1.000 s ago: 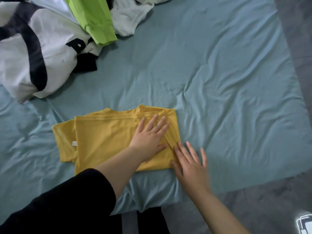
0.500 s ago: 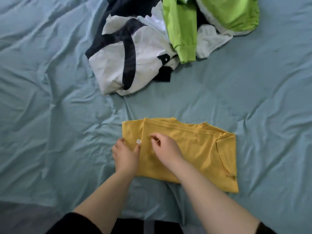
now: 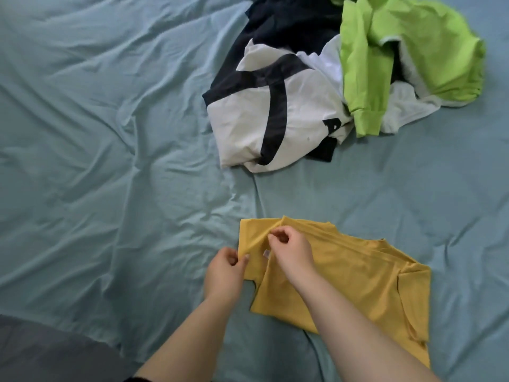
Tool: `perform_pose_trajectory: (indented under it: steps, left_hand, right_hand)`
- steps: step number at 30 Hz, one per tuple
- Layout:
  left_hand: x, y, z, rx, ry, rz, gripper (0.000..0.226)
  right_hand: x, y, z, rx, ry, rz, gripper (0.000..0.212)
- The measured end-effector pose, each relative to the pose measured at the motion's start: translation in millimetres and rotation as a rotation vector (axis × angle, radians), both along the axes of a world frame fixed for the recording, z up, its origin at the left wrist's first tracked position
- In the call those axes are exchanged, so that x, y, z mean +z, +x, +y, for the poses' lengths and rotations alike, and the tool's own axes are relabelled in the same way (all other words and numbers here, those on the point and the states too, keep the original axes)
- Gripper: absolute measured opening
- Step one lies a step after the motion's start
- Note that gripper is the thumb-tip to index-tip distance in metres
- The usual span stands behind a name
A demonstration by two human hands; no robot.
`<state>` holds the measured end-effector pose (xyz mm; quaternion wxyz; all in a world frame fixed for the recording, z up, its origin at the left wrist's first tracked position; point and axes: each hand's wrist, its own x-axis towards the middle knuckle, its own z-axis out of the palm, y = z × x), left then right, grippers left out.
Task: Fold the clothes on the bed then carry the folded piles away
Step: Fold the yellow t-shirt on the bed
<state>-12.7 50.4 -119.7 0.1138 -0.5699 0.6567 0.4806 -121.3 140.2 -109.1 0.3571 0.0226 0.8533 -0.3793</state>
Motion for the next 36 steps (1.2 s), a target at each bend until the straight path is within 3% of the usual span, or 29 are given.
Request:
perform_pose_trajectory:
  steps: [4,6,10,15,19,22,26,28,30,31,36]
  left_hand:
    - [0,2,1,-0.045,0.080,0.068,0.019]
    - [0,5,2,-0.062,0.086,0.094,0.016]
    - [2,12,11,-0.043,0.086,0.185,0.008]
    - [7,13,23,-0.071,0.046,0.289,0.019]
    - [5,13,34,-0.274,0.042,0.271,0.021]
    - [5,12,40,-0.431,0.113,0.217,0.009]
    - [5,10,38,-0.211,0.075,0.220,0.010]
    - [5,7,38,-0.171,0.024,0.178,0.016]
    - [5,4,41,-0.230,0.026,0.100,0.022]
    - [5,3,43,-0.279,0.023,0.053,0.022]
    - [4,1,48,-0.404,-0.087,-0.101,0.021]
  right_hand:
    - [-10,15,-28,0.158,0.240,0.066,0.072]
    - [-13,22,-37,0.251,0.376,0.160,0.082]
    - [-13,25,-41,0.306,0.433,0.225,0.056]
    - [-3,8,-5,-0.167,0.013,0.095,0.022]
    - [-5,0,27,-0.278,-0.019,0.121,0.013]
    - [-9,-7,37,-0.222,0.013,0.133,0.012]
    - [1,-15,44,-0.305,-0.049,0.299,0.009]
    - [5,-9,46,-0.319,-0.124,0.140,0.019]
    - [6,1,44,-0.220,-0.145,-0.146,0.024]
    - [4,3,44,-0.171,-0.111,-0.202,0.022]
    - [0,-11,46,-0.213,0.040,0.075,0.027]
